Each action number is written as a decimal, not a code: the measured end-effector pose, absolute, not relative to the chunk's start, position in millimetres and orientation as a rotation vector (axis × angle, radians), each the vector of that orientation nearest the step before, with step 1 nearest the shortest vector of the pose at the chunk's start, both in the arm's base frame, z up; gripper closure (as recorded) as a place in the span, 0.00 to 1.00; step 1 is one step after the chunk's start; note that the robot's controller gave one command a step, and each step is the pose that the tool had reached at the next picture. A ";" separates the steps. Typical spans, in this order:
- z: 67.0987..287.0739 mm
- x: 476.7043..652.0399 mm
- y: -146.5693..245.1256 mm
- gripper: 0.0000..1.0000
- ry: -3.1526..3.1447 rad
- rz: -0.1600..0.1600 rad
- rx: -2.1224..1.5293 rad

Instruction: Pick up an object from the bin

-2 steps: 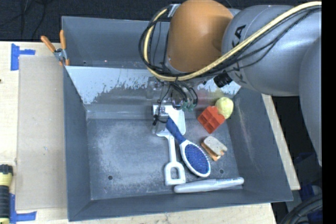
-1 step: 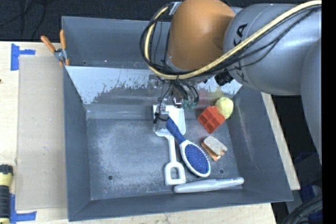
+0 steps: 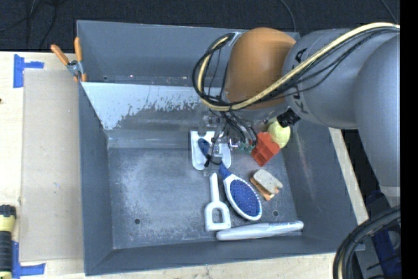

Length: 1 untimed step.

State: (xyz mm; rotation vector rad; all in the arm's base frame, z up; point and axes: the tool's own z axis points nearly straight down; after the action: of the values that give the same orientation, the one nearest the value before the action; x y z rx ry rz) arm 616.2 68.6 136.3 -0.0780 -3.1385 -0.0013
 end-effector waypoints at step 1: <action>65.9 619.0 48.8 0.00 -3.121 0.000 -0.292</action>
Offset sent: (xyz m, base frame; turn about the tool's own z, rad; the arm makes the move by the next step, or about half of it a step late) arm -0.0001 -0.0248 -0.0663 0.0867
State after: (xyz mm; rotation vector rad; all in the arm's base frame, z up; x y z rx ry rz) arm 619.0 48.8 65.9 -0.2918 -3.1212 0.0001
